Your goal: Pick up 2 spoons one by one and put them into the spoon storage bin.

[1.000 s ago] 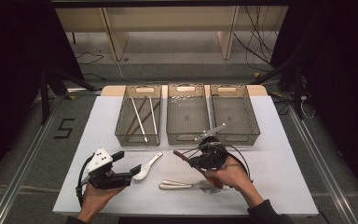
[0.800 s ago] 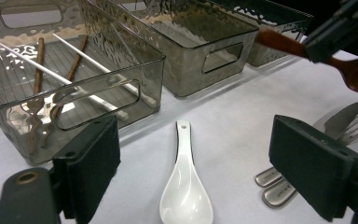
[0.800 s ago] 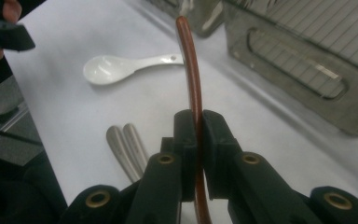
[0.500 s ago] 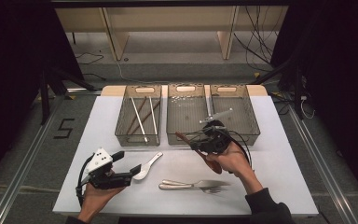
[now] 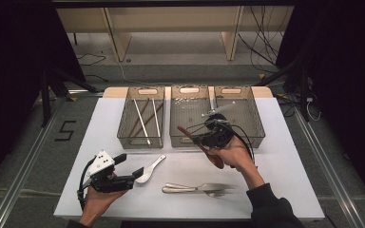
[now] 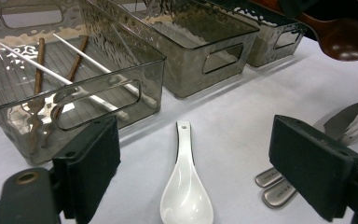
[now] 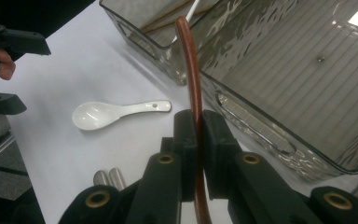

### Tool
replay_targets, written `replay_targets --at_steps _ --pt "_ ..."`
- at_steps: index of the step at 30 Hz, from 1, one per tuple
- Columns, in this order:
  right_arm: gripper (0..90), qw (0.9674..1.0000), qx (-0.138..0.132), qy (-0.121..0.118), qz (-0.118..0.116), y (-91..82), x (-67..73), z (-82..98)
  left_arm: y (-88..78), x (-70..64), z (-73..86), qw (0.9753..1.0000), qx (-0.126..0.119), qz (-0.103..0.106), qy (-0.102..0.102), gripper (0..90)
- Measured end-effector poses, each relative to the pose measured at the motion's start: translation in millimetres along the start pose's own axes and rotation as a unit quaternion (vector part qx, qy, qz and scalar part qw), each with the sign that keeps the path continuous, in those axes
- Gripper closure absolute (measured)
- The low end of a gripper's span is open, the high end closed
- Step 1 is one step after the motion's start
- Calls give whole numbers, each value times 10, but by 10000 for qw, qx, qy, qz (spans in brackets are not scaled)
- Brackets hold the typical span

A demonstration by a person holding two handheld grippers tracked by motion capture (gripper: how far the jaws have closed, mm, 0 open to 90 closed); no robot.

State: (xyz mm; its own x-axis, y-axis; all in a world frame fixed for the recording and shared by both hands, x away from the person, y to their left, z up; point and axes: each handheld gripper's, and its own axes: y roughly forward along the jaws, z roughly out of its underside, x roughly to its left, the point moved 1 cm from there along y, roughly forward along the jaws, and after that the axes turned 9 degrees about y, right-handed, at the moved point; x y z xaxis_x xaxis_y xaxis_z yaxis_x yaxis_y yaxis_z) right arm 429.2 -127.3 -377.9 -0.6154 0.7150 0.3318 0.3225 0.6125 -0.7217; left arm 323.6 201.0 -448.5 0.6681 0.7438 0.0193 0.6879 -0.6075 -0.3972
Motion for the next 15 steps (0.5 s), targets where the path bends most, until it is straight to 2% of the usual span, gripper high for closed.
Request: replay_targets --at_steps 15 --pt "855 9998 -172 100 61 6 -65 -214 -2 -1 -1 10000 -24 3 -18 159"
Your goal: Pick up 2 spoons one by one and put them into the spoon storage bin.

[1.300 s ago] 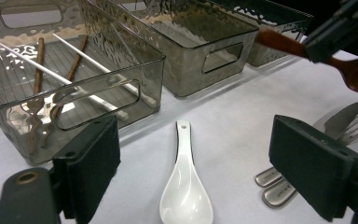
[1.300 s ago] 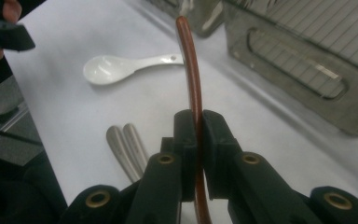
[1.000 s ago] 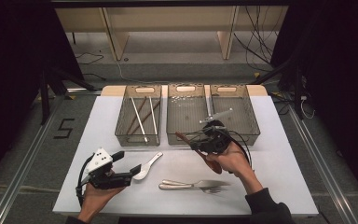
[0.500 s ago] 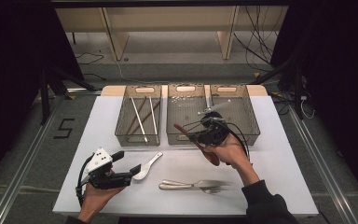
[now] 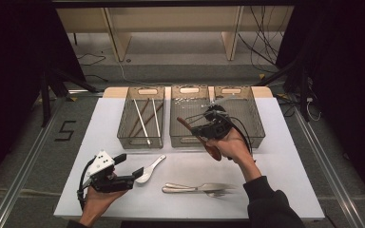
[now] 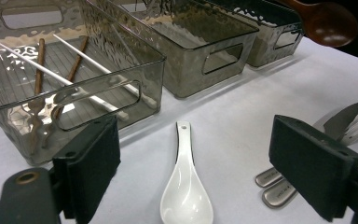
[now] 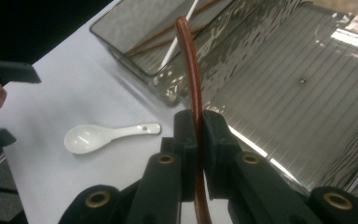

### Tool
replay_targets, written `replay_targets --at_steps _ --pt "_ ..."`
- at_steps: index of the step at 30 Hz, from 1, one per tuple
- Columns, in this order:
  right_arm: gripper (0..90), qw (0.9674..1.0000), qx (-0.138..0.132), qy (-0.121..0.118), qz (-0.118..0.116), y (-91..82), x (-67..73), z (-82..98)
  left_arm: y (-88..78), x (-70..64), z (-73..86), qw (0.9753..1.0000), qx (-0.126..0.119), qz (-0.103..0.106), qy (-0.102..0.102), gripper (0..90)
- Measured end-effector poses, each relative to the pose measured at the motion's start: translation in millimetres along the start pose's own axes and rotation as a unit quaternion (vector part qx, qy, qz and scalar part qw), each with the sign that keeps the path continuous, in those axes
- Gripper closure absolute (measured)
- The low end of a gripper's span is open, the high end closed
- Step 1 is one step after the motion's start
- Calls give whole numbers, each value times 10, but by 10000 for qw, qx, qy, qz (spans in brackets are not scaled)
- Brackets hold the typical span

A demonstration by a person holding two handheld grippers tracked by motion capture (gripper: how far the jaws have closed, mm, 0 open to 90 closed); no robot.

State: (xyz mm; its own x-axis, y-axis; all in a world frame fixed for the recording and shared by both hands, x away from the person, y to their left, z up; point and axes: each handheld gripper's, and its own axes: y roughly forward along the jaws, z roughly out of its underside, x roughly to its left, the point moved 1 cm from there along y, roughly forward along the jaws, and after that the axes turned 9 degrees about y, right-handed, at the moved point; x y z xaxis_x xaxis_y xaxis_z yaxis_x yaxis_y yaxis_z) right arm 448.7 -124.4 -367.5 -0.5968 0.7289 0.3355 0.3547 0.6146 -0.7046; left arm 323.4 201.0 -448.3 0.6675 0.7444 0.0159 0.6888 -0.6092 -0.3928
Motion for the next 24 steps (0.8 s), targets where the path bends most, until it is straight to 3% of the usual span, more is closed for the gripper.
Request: replay_targets --at_steps 14,24 --pt "854 9988 -287 389 -4 99 -179 -283 -3 -1 -1 10000 -11 10 0 159" --pt "854 9947 -613 818 -56 159 -369 -436 -2 0 0 10000 -15 10 -10 159"
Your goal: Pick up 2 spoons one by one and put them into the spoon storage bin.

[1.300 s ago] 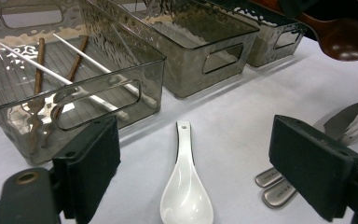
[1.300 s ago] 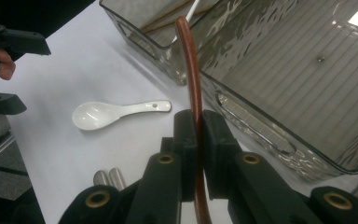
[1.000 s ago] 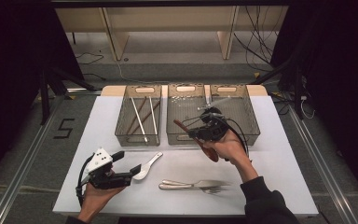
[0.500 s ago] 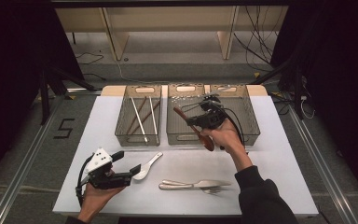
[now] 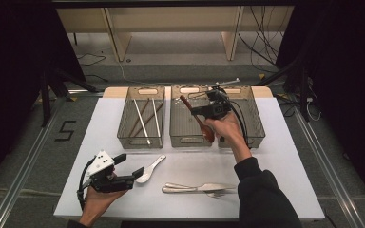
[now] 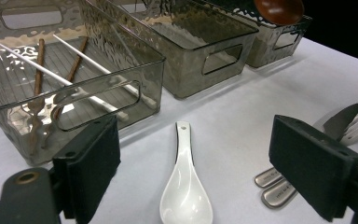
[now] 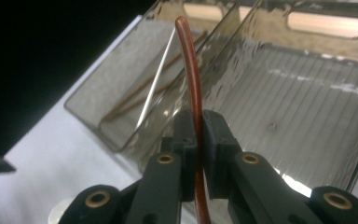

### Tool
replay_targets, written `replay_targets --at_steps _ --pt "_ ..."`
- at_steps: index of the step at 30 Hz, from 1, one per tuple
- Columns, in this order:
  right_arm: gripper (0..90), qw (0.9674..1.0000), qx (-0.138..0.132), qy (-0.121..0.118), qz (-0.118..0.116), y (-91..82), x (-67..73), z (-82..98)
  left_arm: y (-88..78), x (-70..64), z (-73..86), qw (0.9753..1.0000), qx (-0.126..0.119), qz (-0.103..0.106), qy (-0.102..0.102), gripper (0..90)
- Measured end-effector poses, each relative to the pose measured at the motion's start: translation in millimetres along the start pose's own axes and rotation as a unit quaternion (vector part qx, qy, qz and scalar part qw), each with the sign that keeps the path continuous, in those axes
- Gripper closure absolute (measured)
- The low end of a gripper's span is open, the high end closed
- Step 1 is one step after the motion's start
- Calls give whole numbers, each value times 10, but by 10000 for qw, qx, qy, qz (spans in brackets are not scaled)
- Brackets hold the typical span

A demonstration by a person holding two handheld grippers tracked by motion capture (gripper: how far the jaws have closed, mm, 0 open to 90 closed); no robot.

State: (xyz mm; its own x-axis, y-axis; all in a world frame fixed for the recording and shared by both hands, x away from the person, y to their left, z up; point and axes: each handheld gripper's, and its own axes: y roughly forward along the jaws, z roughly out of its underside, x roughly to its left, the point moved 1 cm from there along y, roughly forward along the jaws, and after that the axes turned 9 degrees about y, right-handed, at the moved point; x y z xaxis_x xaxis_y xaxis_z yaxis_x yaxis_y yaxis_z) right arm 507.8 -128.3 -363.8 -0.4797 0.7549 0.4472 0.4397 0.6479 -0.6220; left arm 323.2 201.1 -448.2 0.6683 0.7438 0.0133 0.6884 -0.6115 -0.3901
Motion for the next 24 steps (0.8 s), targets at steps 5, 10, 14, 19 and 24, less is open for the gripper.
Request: replay_targets --at_steps 5,10,14,19,24 --pt "854 9995 -239 225 5 25 -81 -74 -2 3 0 10000 -8 3 -8 159" --pt "854 9985 -354 419 56 60 -159 -112 -4 5 1 10000 -8 4 -2 159" --pt "854 9983 -348 444 132 96 -195 -127 -1 5 1 10000 0 7 -2 159" --pt "854 9983 -352 415 206 149 -200 -166 -4 5 1 10000 -1 5 6 159" --pt "854 9974 -547 389 276 176 -191 -210 -5 3 -1 10000 -9 9 13 159"
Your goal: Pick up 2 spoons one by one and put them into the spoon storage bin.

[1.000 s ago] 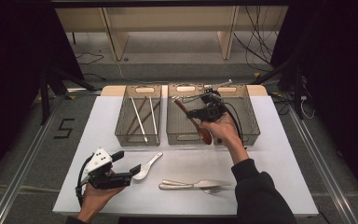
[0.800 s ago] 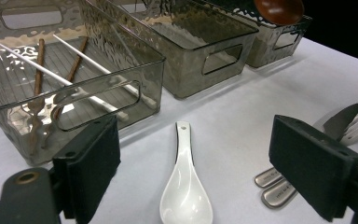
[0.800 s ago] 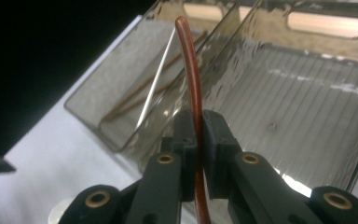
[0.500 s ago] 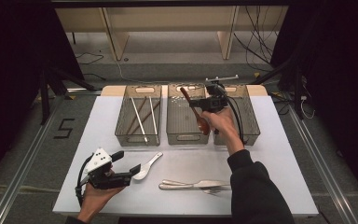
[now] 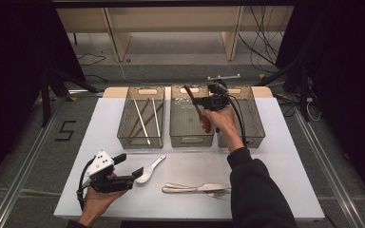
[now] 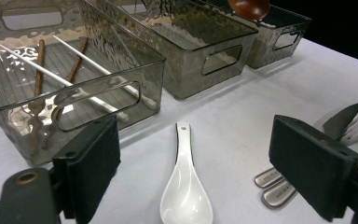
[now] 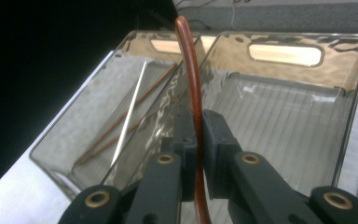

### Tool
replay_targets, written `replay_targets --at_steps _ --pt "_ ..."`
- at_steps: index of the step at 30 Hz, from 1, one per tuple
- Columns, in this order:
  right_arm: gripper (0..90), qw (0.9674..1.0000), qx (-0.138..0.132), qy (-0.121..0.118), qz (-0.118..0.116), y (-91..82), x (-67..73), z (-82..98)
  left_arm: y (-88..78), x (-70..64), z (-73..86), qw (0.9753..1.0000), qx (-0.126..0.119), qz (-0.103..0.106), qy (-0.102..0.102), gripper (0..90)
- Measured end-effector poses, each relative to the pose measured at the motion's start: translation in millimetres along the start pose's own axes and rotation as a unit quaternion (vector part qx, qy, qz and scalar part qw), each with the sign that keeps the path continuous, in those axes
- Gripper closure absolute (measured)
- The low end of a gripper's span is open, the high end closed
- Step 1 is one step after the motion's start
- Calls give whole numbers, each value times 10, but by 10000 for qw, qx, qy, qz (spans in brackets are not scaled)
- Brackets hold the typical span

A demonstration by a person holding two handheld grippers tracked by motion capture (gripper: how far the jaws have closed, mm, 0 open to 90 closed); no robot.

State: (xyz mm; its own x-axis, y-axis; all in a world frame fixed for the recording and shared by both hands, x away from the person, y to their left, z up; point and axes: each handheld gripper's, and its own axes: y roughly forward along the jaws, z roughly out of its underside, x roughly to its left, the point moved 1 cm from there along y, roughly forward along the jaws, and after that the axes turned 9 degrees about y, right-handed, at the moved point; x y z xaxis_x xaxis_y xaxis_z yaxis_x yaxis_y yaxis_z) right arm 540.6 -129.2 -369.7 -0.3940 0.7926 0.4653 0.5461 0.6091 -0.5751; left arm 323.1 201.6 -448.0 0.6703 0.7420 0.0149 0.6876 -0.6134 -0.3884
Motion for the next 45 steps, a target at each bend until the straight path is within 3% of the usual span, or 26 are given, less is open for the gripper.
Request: replay_targets --at_steps 8,35,45 --pt "853 9997 16 -29 232 101 -41 11 0 0 0 10000 4 7 4 159" --pt "851 9983 114 -254 509 249 -80 96 -8 -5 -3 10000 -8 -7 9 159" --pt "850 9976 14 -342 607 256 -88 87 -8 -6 -4 10000 -12 -3 13 159"
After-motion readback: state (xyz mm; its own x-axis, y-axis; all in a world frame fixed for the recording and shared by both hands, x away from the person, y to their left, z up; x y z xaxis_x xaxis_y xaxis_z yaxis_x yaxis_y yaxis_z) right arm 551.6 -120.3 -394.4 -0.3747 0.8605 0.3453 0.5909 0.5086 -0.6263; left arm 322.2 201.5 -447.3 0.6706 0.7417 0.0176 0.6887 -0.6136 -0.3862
